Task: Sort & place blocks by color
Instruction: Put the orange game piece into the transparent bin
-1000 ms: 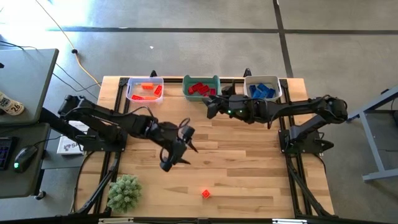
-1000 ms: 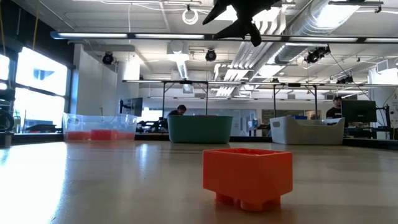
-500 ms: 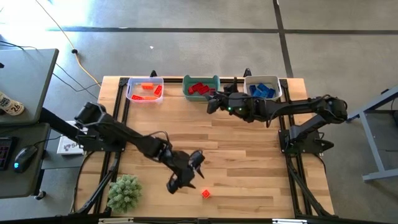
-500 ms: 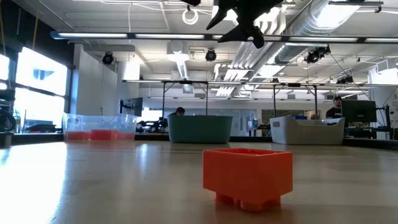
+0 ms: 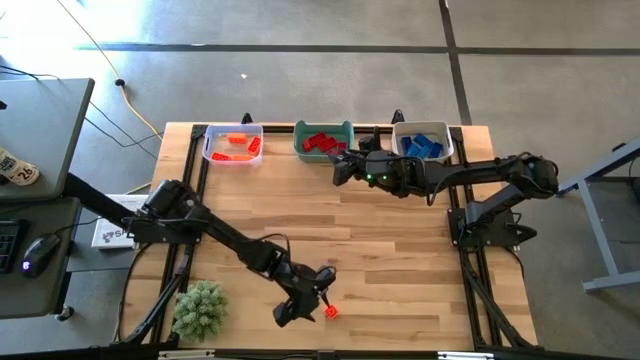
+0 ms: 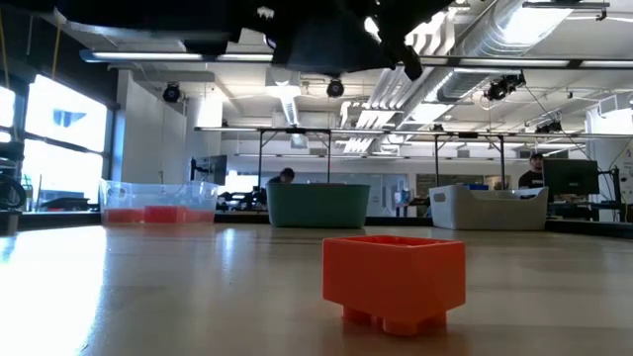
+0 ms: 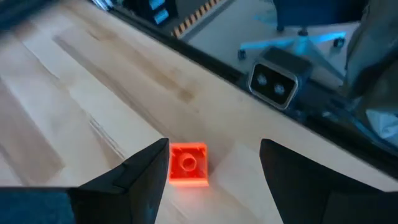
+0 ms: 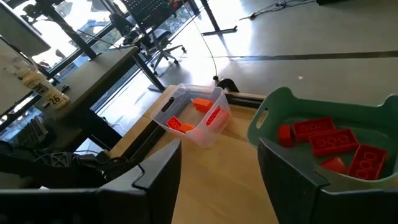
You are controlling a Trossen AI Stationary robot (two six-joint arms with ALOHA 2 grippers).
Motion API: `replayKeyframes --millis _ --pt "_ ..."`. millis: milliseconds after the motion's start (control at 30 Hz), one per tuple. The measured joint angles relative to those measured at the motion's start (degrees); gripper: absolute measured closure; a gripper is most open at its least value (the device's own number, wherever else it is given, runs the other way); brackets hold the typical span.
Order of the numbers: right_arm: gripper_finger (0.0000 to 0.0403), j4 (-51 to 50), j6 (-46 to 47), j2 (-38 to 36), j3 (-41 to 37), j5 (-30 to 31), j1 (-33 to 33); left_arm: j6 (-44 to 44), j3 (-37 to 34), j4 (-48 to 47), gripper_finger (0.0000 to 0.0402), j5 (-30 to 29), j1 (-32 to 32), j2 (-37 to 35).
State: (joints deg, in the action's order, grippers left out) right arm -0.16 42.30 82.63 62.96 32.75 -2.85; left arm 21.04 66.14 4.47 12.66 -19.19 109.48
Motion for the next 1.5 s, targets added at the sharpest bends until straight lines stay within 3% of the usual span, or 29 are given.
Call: replayKeyframes --millis 500,1500 --pt "0.0203 -1.4 1.7 0.1 0.0 -0.7 0.0 0.1 0.0 7.2 0.0161 -0.1 0.2 7.4" --pt "0.0203 -1.3 2.7 0.1 0.0 -0.6 0.0 -0.1 -0.1 10.2 0.0161 0.9 2.5 12.5"
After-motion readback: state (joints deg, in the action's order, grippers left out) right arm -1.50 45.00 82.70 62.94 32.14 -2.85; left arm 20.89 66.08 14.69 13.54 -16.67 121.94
